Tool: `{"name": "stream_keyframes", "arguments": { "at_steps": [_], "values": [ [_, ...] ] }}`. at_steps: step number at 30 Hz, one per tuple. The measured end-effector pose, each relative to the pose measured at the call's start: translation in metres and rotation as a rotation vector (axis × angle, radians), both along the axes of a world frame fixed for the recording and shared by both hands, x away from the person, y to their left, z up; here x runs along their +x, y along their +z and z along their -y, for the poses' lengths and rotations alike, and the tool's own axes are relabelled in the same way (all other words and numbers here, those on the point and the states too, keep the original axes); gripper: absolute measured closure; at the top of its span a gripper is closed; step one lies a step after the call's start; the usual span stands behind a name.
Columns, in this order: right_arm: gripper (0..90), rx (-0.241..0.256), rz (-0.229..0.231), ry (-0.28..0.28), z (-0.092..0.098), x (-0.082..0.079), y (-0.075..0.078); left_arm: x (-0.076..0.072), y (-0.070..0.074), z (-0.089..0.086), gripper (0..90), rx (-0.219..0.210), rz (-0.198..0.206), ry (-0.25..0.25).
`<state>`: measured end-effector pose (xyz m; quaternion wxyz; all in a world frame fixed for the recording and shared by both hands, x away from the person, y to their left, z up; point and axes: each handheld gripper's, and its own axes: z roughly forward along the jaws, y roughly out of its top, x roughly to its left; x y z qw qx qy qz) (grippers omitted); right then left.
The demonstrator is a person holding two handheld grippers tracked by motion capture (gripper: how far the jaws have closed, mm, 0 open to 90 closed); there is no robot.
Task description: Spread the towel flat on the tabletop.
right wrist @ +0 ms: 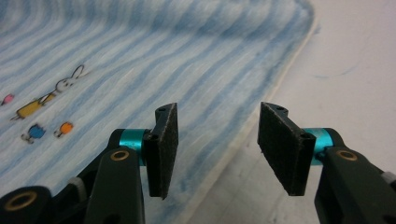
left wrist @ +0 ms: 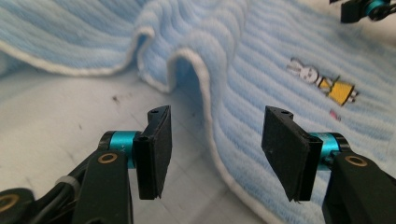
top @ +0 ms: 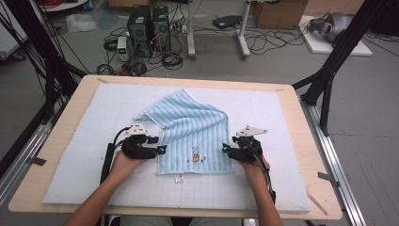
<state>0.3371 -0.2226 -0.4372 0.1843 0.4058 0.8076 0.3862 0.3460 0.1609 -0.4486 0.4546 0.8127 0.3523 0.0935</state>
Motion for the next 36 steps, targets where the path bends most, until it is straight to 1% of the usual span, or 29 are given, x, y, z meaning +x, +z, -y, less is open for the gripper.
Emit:
{"name": "stream_keyframes", "arguments": {
  "at_steps": [1, 2, 3, 4, 5, 6, 7, 8, 9, 10, 11, 14, 16, 18, 22, 25, 29, 31, 34, 36],
  "values": [
    [50.8, 0.0, -0.006, 0.012, -0.001, -0.001, -0.001, -0.001, -0.001, 0.002, 43.2, 0.013, -0.009, -0.002],
    [51.6, -0.004, -0.009, 0.02, -0.003, -0.003, -0.003, -0.001, -0.003, 0.005, 43.8, 0.03, -0.008, -0.004],
    [52.3, -0.017, -0.021, 0.025, -0.005, -0.005, -0.005, -0.003, -0.003, 0.006, 45.0, 0.047, 0.006, 0.001],
    [53.7, -0.028, -0.03, 0.029, -0.007, -0.006, -0.006, -0.005, -0.002, 0.008, 48.0, 0.07, 0.026, 0.005],
    [54.9, -0.064, -0.037, 0.02, -0.009, -0.008, -0.008, -0.006, -0.002, 0.009, 52.3, 0.087, 0.04, 0.016],
    [59.1, -0.059, -0.031, 0.009, -0.01, -0.01, -0.008, -0.007, -0.002, 0.009, 59.6, 0.092, 0.049, 0.022],
    [63.5, -0.054, -0.036, 0.005, -0.011, -0.012, -0.008, -0.008, -0.002, 0.009, 71.2, 0.082, 0.046, -0.004],
    [70.6, -0.052, -0.043, 0.009, -0.011, -0.015, -0.007, -0.01, -0.002, 0.01, 83.0, 0.09, 0.054, -0.025],
    [75.9, -0.053, -0.042, 0.013, -0.012, -0.017, -0.007, -0.013, -0.002, 0.011, 86.0, 0.102, 0.069, -0.028],
    [80.2, -0.058, -0.044, 0.028, -0.013, -0.02, -0.007, -0.016, -0.002, 0.01, 86.8, 0.099, 0.073, -0.032],
    [83.7, -0.064, -0.049, 0.03, -0.013, -0.023, -0.006, -0.019, -0.001, 0.008, 87.2, 0.097, 0.071, -0.033],
    [84.7, -0.051, -0.064, 0.051, -0.011, -0.032, -0.006, -0.025, -0.002, 0.001, 87.4, 0.055, 0.043, -0.027],
    [84.7, -0.029, -0.076, 0.066, -0.01, -0.038, -0.007, -0.03, -0.002, -0.004, 87.5, 0.04, 0.025, -0.028],
    [84.5, -0.029, -0.081, 0.093, -0.011, -0.044, -0.006, -0.037, -0.002, -0.009, 87.5, 0.026, 0.014, -0.027],
    [84.5, -0.04, -0.093, 0.143, -0.017, -0.056, -0.004, -0.052, 0.0, -0.017, 87.4, 0.027, 0.003, -0.029],
    [84.5, -0.045, -0.102, 0.179, -0.021, -0.065, -0.003, -0.063, 0.001, -0.023, 87.5, 0.02, -0.006, -0.029],
    [84.5, -0.045, -0.12, 0.222, -0.025, -0.079, -0.002, -0.077, 0.003, -0.033, 87.4, 0.032, -0.02, -0.044],
    [84.5, -0.041, -0.128, 0.248, -0.026, -0.086, -0.002, -0.083, 0.003, -0.039, 87.4, 0.035, -0.033, -0.058],
    [84.8, -0.05, -0.144, 0.284, -0.029, -0.096, -0.001, -0.092, 0.003, -0.043, 87.5, 0.041, -0.043, -0.077],
    [84.6, -0.055, -0.152, 0.303, -0.031, -0.1, 0.0, -0.095, 0.004, -0.046, 87.4, 0.027, -0.048, -0.089]
  ]
}}
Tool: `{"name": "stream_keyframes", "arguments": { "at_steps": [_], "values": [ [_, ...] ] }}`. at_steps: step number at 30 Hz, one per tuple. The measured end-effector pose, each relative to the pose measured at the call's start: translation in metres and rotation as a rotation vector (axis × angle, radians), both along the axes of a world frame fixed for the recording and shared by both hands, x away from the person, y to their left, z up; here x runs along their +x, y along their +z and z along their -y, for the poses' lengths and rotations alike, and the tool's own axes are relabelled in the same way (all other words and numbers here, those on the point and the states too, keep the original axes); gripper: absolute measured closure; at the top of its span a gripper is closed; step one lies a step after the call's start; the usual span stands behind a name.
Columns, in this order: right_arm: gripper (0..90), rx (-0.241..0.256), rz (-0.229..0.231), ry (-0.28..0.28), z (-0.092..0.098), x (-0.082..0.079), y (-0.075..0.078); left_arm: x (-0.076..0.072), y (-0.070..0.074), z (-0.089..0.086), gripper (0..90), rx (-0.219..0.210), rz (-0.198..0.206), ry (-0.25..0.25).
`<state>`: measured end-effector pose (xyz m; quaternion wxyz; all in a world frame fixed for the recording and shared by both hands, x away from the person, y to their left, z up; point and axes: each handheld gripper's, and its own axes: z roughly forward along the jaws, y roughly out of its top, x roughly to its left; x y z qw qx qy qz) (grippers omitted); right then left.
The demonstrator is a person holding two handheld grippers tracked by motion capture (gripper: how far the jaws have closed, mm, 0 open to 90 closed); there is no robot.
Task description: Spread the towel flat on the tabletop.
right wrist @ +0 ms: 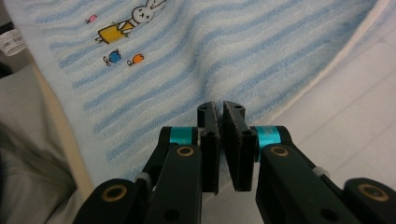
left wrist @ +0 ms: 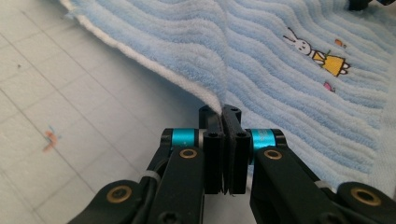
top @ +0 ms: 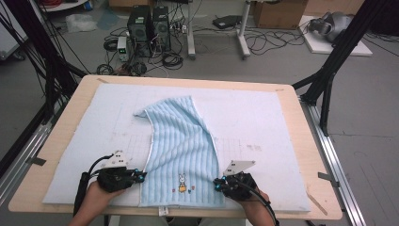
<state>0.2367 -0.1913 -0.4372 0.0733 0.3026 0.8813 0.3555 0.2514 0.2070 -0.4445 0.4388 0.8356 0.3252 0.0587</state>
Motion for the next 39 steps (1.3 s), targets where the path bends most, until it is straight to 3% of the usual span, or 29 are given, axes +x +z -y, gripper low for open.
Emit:
{"name": "stream_keyframes", "arguments": {
  "at_steps": [2, 6, 9, 12, 14, 16, 18, 20, 24, 30, 34, 35, 39],
  "values": [
    [78.6, 0.003, 0.002, 0.003, -0.001, 0.0, 0.001, 0.002, 0.003, -0.003, 85.3, -0.039, -0.001, 0.021],
    [62.4, 0.07, 0.052, -0.069, 0.001, 0.02, 0.01, 0.016, 0.01, -0.01, 51.7, -0.087, 0.035, 0.155],
    [59.8, 0.071, 0.106, -0.131, 0.0, 0.041, 0.013, 0.029, 0.016, -0.015, 46.5, -0.142, 0.061, 0.224],
    [61.1, 0.06, 0.135, -0.209, -0.005, 0.069, 0.01, 0.042, 0.023, -0.017, 46.2, -0.176, 0.086, 0.254],
    [62.9, 0.027, 0.136, -0.26, -0.008, 0.085, 0.006, 0.048, 0.025, -0.017, 45.7, -0.191, 0.094, 0.264],
    [70.2, 0.004, 0.126, -0.284, -0.012, 0.094, 0.003, 0.053, 0.026, -0.018, 45.5, -0.196, 0.091, 0.269],
    [79.3, -0.03, 0.114, -0.269, -0.014, 0.097, -0.001, 0.057, 0.025, -0.018, 45.6, -0.19, 0.084, 0.27],
    [86.7, -0.031, 0.084, -0.254, -0.013, 0.096, -0.003, 0.061, 0.024, -0.02, 45.5, -0.184, 0.083, 0.274],
    [87.6, -0.039, 0.06, -0.194, -0.008, 0.087, -0.001, 0.072, 0.023, -0.023, 45.5, -0.19, 0.077, 0.287],
    [87.3, 0.007, -0.016, -0.115, 0.003, 0.063, 0.0, 0.087, 0.023, -0.026, 45.5, -0.19, 0.087, 0.298],
    [73.5, 0.042, 0.014, -0.089, 0.005, 0.066, 0.008, 0.095, 0.022, -0.024, 45.3, -0.186, 0.097, 0.295],
    [68.5, 0.08, 0.031, -0.095, 0.005, 0.071, 0.012, 0.096, 0.022, -0.024, 44.7, -0.181, 0.099, 0.295],
    [60.9, 0.12, 0.078, -0.115, 0.0, 0.097, 0.022, 0.097, 0.021, -0.022, 43.0, -0.162, 0.102, 0.292]
  ]
}}
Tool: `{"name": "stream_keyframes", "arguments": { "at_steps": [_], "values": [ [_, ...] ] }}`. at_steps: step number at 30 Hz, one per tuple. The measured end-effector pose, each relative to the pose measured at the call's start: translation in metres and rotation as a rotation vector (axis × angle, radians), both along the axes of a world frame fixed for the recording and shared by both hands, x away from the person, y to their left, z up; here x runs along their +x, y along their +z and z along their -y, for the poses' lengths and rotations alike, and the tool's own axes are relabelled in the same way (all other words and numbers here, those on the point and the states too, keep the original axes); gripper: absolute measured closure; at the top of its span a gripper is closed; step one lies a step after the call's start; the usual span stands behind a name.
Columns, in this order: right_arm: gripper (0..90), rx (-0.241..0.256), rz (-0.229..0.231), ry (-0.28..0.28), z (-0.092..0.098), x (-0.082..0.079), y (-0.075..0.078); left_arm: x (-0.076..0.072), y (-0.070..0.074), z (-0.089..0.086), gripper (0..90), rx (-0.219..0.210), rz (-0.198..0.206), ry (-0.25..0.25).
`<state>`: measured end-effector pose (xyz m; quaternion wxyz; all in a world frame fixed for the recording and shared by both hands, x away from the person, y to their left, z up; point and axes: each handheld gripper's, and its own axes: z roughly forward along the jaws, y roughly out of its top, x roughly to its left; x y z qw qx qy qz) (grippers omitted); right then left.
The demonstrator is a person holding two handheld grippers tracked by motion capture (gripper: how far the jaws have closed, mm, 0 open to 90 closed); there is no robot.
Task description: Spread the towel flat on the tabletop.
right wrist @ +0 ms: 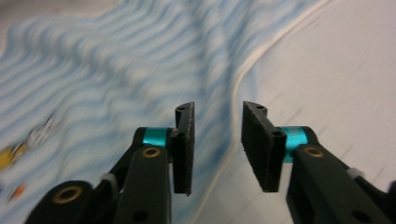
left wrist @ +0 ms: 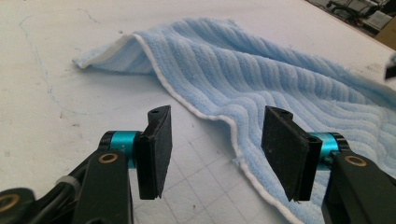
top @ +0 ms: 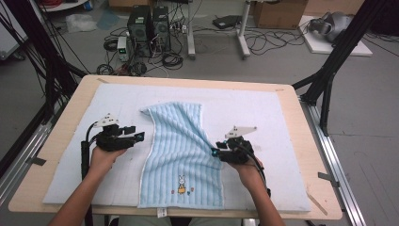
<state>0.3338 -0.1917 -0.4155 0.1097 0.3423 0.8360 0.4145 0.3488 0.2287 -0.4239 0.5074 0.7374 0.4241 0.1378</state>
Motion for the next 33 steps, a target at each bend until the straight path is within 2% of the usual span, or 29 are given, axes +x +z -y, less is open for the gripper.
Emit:
{"name": "stream_keyframes", "arguments": {
  "at_steps": [2, 6, 9, 12, 17, 20, 21, 23, 24, 27, 30, 33],
  "values": [
    [57.9, 0.024, 0.025, -0.02, -0.004, 0.017, 0.003, 0.0, 0.0, 0.0, 42.0, 0.002, 0.003, -0.005],
    [52.9, 0.004, 0.048, -0.064, -0.018, 0.052, 0.004, -0.001, 0.0, 0.0, 41.7, -0.002, 0.002, -0.008],
    [52.8, -0.043, 0.046, -0.102, -0.031, 0.075, -0.001, 0.0, 0.0, 0.002, 41.7, 0.001, 0.001, -0.015],
    [53.2, -0.078, 0.025, -0.132, -0.043, 0.095, -0.008, 0.0, -0.001, 0.003, 41.7, 0.005, -0.001, -0.022],
    [54.7, -0.094, -0.009, -0.172, -0.061, 0.121, -0.019, 0.0, -0.005, 0.006, 41.7, 0.013, -0.011, -0.026],
    [60.7, -0.108, -0.047, -0.192, -0.07, 0.131, -0.027, 0.0, -0.005, 0.007, 41.7, 0.018, -0.015, -0.03],
    [71.3, -0.105, -0.031, -0.202, -0.072, 0.131, -0.027, 0.0, -0.005, 0.006, 41.7, 0.014, -0.016, -0.027],
    [83.3, -0.117, -0.022, -0.185, -0.073, 0.131, -0.027, 0.0, -0.005, 0.005, 41.8, 0.011, -0.015, -0.025],
    [85.5, -0.123, -0.02, -0.179, -0.074, 0.131, -0.026, 0.0, -0.006, 0.005, 41.8, 0.013, -0.017, -0.026],
    [86.6, -0.201, 0.018, -0.203, -0.072, 0.13, -0.024, 0.0, -0.006, 0.005, 41.8, 0.011, -0.021, -0.023],
    [86.7, -0.205, -0.001, -0.258, -0.057, 0.133, -0.022, -0.001, -0.007, 0.005, 41.9, 0.012, -0.023, -0.027],
    [86.6, -0.216, -0.003, -0.345, -0.038, 0.135, -0.019, -0.001, -0.008, 0.007, 41.9, 0.012, -0.03, -0.029]
  ]
}}
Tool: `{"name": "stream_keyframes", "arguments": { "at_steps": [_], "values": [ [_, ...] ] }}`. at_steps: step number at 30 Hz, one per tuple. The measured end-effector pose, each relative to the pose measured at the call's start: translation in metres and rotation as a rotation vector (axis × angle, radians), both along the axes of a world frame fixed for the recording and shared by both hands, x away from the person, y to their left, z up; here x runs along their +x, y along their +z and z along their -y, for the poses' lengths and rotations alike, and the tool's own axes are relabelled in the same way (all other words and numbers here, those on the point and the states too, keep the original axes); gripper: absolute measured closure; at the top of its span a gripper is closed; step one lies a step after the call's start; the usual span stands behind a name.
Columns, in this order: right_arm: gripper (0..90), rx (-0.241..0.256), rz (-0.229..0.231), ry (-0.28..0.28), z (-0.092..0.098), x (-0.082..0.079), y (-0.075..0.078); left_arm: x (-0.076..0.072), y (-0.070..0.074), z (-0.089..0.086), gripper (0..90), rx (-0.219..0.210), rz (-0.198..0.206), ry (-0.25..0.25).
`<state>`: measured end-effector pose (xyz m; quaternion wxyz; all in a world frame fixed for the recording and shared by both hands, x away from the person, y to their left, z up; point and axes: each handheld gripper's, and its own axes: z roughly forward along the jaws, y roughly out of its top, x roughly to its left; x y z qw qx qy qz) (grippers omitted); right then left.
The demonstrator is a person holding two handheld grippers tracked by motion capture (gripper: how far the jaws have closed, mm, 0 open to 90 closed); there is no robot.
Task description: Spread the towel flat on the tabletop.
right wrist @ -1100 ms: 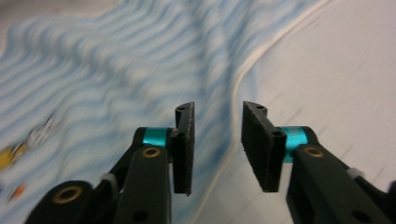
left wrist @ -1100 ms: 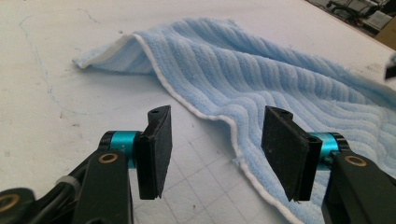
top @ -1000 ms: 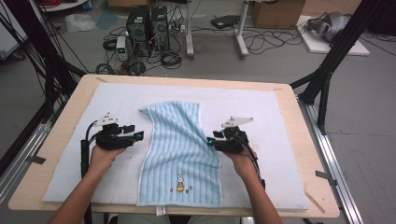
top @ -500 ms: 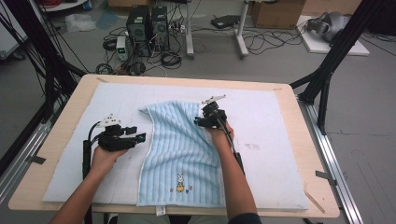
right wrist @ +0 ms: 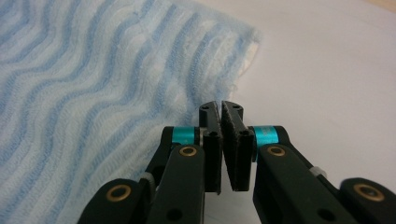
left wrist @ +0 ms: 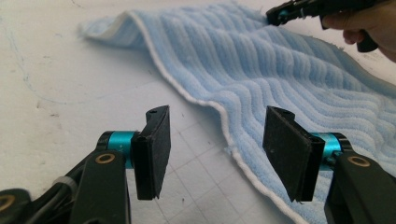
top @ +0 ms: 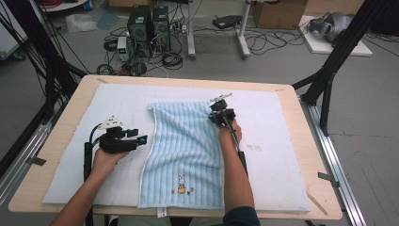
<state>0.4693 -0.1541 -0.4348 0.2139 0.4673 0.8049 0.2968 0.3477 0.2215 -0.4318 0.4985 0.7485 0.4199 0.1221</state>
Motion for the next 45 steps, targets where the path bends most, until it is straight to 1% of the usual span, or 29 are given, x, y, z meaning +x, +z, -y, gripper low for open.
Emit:
{"name": "stream_keyframes", "arguments": {
  "at_steps": [2, 4, 5, 7, 9, 14, 16, 18, 21, 22, 23, 25, 26, 27, 28, 29, 30, 32, 34, 36, 37, 38, 39, 40, 41, 43, 45],
  "values": [
    [86.6, -0.004, 0.005, -0.061, 0.013, 0.001, 0.002, 0.0, -0.001, 0.002, 41.9, 0.003, -0.002, -0.003],
    [86.5, -0.033, 0.022, -0.104, 0.024, 0.001, 0.003, 0.0, -0.002, 0.003, 41.9, 0.01, -0.005, -0.003],
    [86.5, -0.032, 0.018, -0.134, 0.028, 0.001, 0.004, 0.0, -0.002, 0.003, 41.9, 0.013, -0.004, -0.007],
    [84.7, -0.01, 0.008, -0.15, 0.035, 0.0, 0.004, 0.0, -0.002, 0.003, 41.9, 0.013, -0.005, -0.006],
    [75.5, 0.028, -0.006, -0.14, 0.038, 0.0, 0.004, 0.001, -0.003, 0.002, 41.9, 0.019, -0.005, -0.006],
    [62.2, 0.08, 0.027, -0.072, 0.037, -0.01, 0.01, 0.001, -0.004, 0.002, 41.8, 0.018, -0.008, -0.002],
    [60.4, 0.109, 0.031, -0.046, 0.038, -0.016, 0.013, 0.001, -0.004, 0.002, 41.8, 0.015, -0.006, -0.002],
    [58.6, 0.112, 0.05, -0.009, 0.042, -0.027, 0.015, 0.001, -0.004, 0.002, 41.9, 0.013, -0.006, 0.001],
    [56.2, 0.127, 0.04, 0.033, 0.049, -0.044, 0.016, 0.002, -0.006, 0.004, 41.9, 0.019, -0.02, -0.005],
    [55.4, 0.137, 0.037, 0.04, 0.053, -0.052, 0.015, 0.003, -0.006, 0.005, 41.9, 0.019, -0.018, -0.004],
    [55.1, 0.145, 0.039, 0.048, 0.056, -0.056, 0.014, 0.003, -0.006, 0.005, 41.9, 0.018, -0.019, -0.006],
    [53.0, 0.172, 0.031, 0.058, 0.062, -0.068, 0.01, 0.004, -0.006, 0.007, 41.9, 0.017, -0.016, -0.002],
    [52.8, 0.194, 0.018, 0.068, 0.065, -0.074, 0.008, 0.005, -0.006, 0.007, 42.0, 0.016, -0.018, 0.002],
    [52.6, 0.197, -0.02, 0.082, 0.067, -0.079, 0.006, 0.005, -0.006, 0.008, 42.0, 0.015, -0.018, 0.004],
    [53.1, 0.193, -0.014, 0.089, 0.068, -0.083, 0.005, 0.007, -0.006, 0.008, 41.9, 0.003, -0.022, 0.009],
    [53.3, 0.2, -0.004, 0.101, 0.07, -0.09, 0.004, 0.008, -0.006, 0.009, 41.8, -0.007, -0.022, 0.013],
    [53.1, 0.2, 0.0, 0.106, 0.07, -0.092, 0.004, 0.011, -0.006, 0.011, 41.8, -0.008, -0.03, 0.01],
    [52.8, 0.205, -0.001, 0.112, 0.071, -0.1, 0.004, 0.018, -0.005, 0.016, 41.7, 0.01, -0.038, 0.009],
    [52.3, 0.205, 0.019, 0.128, 0.071, -0.106, 0.007, 0.024, -0.004, 0.021, 41.1, 0.011, -0.037, 0.016],
    [52.7, 0.187, 0.037, 0.142, 0.071, -0.111, 0.01, 0.031, -0.003, 0.026, 40.6, 0.024, -0.035, 0.021],
    [52.7, 0.185, 0.038, 0.144, 0.071, -0.113, 0.011, 0.033, -0.004, 0.027, 40.3, 0.028, -0.02, 0.029],
    [52.6, 0.191, 0.039, 0.146, 0.071, -0.114, 0.011, 0.035, -0.005, 0.029, 40.2, 0.017, -0.002, 0.044],
    [52.5, 0.187, 0.041, 0.148, 0.071, -0.114, 0.011, 0.038, -0.007, 0.03, 40.1, 0.016, -0.003, 0.057],
    [52.2, 0.189, 0.035, 0.146, 0.071, -0.114, 0.01, 0.041, -0.008, 0.032, 39.6, 0.03, -0.019, 0.063],
    [51.9, 0.192, 0.034, 0.145, 0.072, -0.114, 0.01, 0.043, -0.01, 0.034, 39.2, 0.032, -0.023, 0.069],
    [51.3, 0.192, 0.025, 0.144, 0.072, -0.114, 0.009, 0.047, -0.013, 0.04, 39.2, 0.035, -0.035, 0.069],
    [51.0, 0.193, 0.027, 0.141, 0.072, -0.113, 0.008, 0.05, -0.014, 0.047, 39.5, 0.066, -0.042, 0.064]
  ]
}}
